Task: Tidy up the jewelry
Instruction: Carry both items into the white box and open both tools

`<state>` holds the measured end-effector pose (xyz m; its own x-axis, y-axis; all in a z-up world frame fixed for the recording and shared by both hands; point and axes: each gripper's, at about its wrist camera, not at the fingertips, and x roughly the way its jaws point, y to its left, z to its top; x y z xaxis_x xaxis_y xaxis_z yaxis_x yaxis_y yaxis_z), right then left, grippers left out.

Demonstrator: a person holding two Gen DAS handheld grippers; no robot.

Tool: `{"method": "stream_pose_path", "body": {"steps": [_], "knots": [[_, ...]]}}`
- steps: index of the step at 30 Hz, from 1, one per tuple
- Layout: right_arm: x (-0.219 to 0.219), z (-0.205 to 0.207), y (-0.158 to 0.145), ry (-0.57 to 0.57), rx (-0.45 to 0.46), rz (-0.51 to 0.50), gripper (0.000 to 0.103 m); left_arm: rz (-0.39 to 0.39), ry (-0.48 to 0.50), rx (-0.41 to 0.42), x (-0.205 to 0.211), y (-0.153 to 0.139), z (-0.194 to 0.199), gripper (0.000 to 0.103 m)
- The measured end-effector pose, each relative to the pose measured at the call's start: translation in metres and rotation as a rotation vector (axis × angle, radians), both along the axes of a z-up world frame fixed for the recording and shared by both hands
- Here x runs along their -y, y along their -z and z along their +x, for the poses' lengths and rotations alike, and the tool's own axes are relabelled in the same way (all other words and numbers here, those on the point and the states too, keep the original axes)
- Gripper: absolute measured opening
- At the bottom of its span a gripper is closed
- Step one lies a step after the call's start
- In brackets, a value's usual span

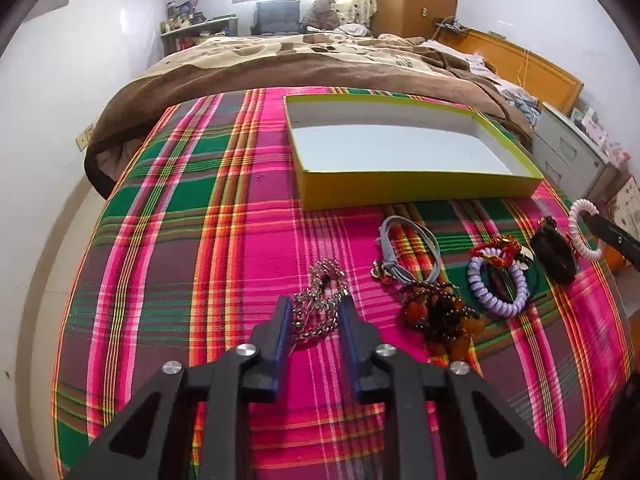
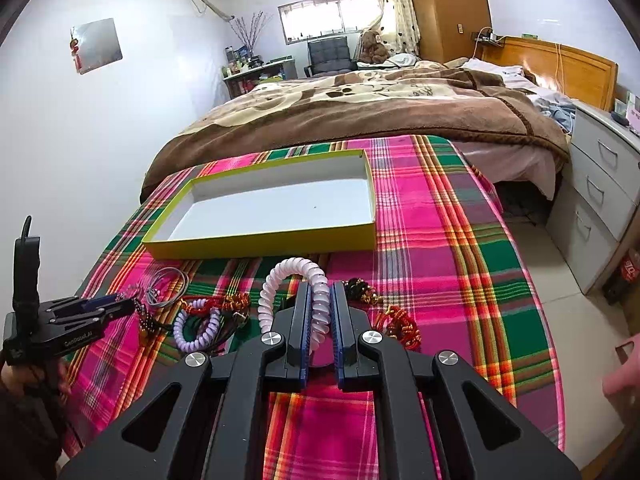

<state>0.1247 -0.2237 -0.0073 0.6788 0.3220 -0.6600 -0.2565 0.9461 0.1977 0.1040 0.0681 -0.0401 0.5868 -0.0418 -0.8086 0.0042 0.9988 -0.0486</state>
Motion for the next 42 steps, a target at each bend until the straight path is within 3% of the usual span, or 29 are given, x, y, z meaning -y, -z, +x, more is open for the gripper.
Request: {"method": "stream_pose_path", "body": {"steps": [12,22,30,42], "knots": [[0.001,-0.003,-0.007,0.002,0.018,0.001,0.009,-0.023,0.01,0.032,0.002,-0.008,-0.006,0.023],[0.004,0.013,-0.021,0.012,0.02,0.019,0.009,-0.07,0.011,0.104,-0.001,-0.043,0.007,0.023],[0.0,0.07,-0.03,0.025,0.017,-0.02,0.009,-0.1,0.052,0.145,0.008,-0.062,0.061,0.023],[-0.025,0.162,-0.001,0.007,-0.077,-0.122,0.009,-0.096,0.023,0.065,0.008,-0.035,0.154,0.023]]}}
